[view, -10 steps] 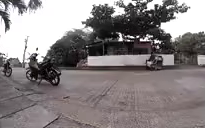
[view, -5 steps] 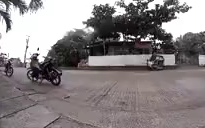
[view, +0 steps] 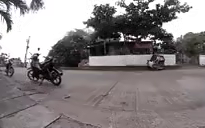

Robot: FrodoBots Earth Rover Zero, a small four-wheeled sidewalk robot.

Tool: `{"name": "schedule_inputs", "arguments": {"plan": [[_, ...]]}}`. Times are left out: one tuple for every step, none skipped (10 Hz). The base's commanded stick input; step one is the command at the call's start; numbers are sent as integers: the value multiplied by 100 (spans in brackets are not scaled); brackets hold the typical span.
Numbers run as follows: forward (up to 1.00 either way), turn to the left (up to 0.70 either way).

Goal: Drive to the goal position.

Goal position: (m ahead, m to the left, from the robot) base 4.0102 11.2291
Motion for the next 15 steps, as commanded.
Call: {"name": "schedule_inputs", "arguments": {"plan": [[0, 45], [0, 45], [0, 45], [0, 45], [0, 45], [0, 45], [0, 45], [0, 45], [0, 45], [0, 19], [0, 0], [0, 0], [0, 0], [0, 0], [0, 0]]}}
